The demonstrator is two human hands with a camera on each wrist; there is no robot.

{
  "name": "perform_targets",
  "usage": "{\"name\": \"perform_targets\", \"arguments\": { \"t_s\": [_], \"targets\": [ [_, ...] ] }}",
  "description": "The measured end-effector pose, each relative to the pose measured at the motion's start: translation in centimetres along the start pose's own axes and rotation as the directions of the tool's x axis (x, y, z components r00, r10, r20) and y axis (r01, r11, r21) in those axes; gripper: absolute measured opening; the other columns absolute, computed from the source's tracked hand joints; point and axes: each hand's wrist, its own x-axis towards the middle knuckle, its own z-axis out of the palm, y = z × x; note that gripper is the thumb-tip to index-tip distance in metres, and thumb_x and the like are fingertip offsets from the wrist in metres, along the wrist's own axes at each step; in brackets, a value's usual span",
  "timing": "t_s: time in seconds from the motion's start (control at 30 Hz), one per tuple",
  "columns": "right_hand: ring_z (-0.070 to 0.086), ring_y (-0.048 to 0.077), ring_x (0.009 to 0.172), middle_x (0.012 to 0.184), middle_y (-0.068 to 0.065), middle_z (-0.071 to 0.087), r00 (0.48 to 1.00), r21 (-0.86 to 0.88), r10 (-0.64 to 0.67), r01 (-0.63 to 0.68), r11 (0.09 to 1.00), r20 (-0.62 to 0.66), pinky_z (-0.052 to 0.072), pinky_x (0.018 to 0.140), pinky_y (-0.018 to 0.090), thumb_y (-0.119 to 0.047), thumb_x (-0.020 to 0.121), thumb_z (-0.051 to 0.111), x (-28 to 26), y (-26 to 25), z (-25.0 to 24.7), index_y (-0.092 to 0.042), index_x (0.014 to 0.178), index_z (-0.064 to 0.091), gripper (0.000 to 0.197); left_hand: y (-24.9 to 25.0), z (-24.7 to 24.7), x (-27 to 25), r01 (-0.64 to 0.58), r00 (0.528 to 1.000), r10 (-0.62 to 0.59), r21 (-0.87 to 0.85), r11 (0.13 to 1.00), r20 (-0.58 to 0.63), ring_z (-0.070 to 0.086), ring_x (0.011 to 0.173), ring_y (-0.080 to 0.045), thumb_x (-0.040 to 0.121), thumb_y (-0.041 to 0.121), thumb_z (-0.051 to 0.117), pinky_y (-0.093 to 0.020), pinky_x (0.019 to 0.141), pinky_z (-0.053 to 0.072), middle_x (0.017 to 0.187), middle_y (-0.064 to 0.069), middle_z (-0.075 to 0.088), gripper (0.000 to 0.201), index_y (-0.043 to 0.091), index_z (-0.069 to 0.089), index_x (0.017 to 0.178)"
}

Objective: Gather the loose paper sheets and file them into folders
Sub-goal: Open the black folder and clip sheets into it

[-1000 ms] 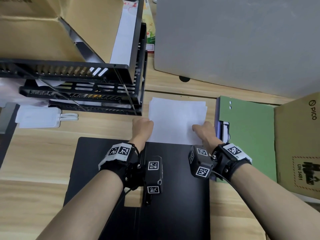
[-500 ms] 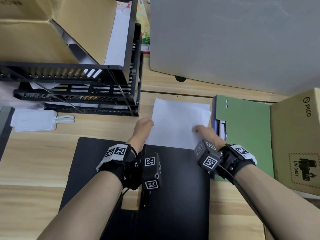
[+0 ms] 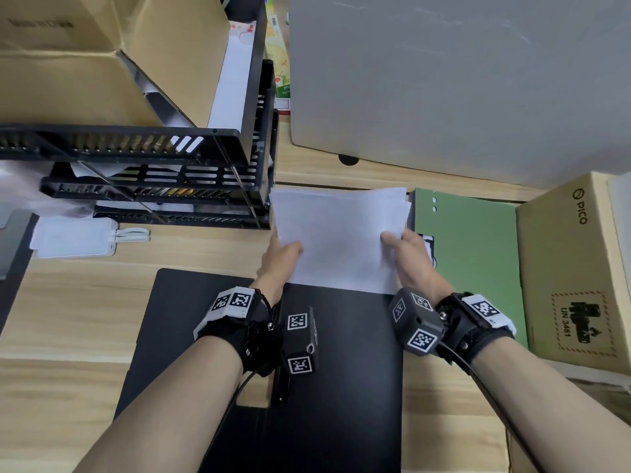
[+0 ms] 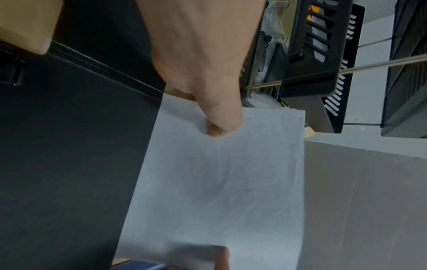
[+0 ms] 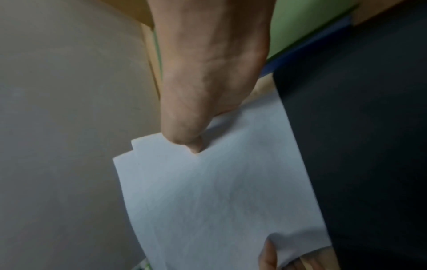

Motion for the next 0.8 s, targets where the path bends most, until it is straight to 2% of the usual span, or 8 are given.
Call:
{"name": "perform_targets", "arguments": {
  "t_s": [0.07,0.17,0.27,0.37,0.47,0.57,0.67,0.8],
  "targets": [
    [0.055,0.022,0.079,0.084,0.010,0.061,0.998,0.053,-0.057,0.059,0.997,-0.032,0.044,0.070,0.037,-0.022,0.079,0.061,-0.2,-0.8,-0.3,-0.012,0.085,0.056,0.012,2.2,0.1,-2.3,-0.071,0.997,0.073,-0.085,0.994,0.013,0.060,0.097,-0.021,0.077,0.016,0.053,-0.034,0.092,0.047,0.104,0.003,0.068,0.041,0.018,0.060,0.118],
    [0.054,0.021,0.083,0.085,0.008,0.060,0.983,0.142,-0.167,0.178,0.974,-0.082,0.043,0.077,0.036,-0.016,0.080,0.058,-1.6,-3.2,-0.6,-0.018,0.077,0.055,0.006,4.8,0.4,-4.4,-0.237,0.971,0.230,-0.179,0.955,-0.060,0.052,0.087,-0.018,0.084,0.004,0.041,-0.031,0.075,0.040,0.098,-0.004,0.062,0.030,-0.001,0.061,0.106],
    [0.050,0.016,0.079,0.082,0.005,0.054,0.951,0.203,-0.278,0.301,0.932,-0.138,0.039,0.075,0.031,-0.022,0.076,0.063,-3.3,-5.6,-0.6,-0.017,0.076,0.050,0.013,7.3,0.6,-6.0,-0.396,0.915,0.362,-0.219,0.892,-0.181,0.045,0.081,-0.015,0.081,0.000,0.038,-0.030,0.070,0.035,0.089,-0.002,0.057,0.027,0.005,0.060,0.095],
    [0.051,0.003,0.060,0.069,-0.007,0.055,0.913,0.297,-0.361,0.404,0.865,-0.192,0.042,0.060,0.017,-0.003,0.087,0.052,-4.9,-7.6,-0.7,-0.018,0.072,0.049,0.021,9.8,0.4,-7.6,-0.573,0.811,0.506,-0.222,0.789,-0.294,0.045,0.077,-0.012,0.082,-0.001,0.036,-0.027,0.068,0.037,0.086,0.000,0.057,0.030,0.004,0.062,0.095],
    [0.047,0.003,0.059,0.072,-0.005,0.052,0.874,0.298,-0.428,0.482,0.824,-0.230,0.040,0.056,0.013,0.007,0.086,0.043,-5.8,-8.1,-0.9,-0.018,0.077,0.051,0.028,11.0,0.0,-8.6,-0.660,0.740,0.588,-0.185,0.728,-0.326,0.054,0.078,-0.004,0.086,-0.007,0.034,-0.021,0.074,0.044,0.092,0.003,0.064,0.038,0.005,0.065,0.105],
    [0.051,-0.001,0.065,0.079,-0.005,0.056,0.887,0.219,-0.411,0.453,0.864,-0.212,0.041,0.061,0.010,0.010,0.085,0.040,-5.5,-6.6,-1.0,-0.016,0.086,0.055,0.030,9.6,-0.5,-8.4,-0.612,0.777,0.566,-0.121,0.782,-0.275,0.061,0.087,-0.005,0.081,-0.007,0.035,-0.025,0.082,0.048,0.099,0.006,0.067,0.044,0.019,0.060,0.106],
    [0.057,0.003,0.086,0.102,-0.002,0.063,0.938,0.084,-0.344,0.347,0.934,-0.051,0.044,0.069,0.008,0.011,0.085,0.039,-4.8,-3.9,-1.0,-0.009,0.119,0.055,0.042,7.4,-0.9,-7.8,-0.522,0.839,0.492,-0.092,0.848,-0.233,0.062,0.104,-0.015,0.075,-0.003,0.039,-0.036,0.096,0.049,0.110,0.004,0.067,0.051,0.028,0.055,0.112],
    [0.057,0.011,0.107,0.119,-0.001,0.063,0.956,0.054,-0.294,0.294,0.954,-0.002,0.044,0.078,0.009,0.010,0.087,0.036,-4.5,-2.4,-0.8,-0.011,0.132,0.049,0.052,6.7,-0.7,-8.6,-0.462,0.884,0.451,-0.083,0.883,-0.124,0.055,0.091,-0.001,0.085,-0.015,0.036,-0.016,0.079,0.045,0.098,0.012,0.060,0.048,0.020,0.053,0.112]
  ]
}}
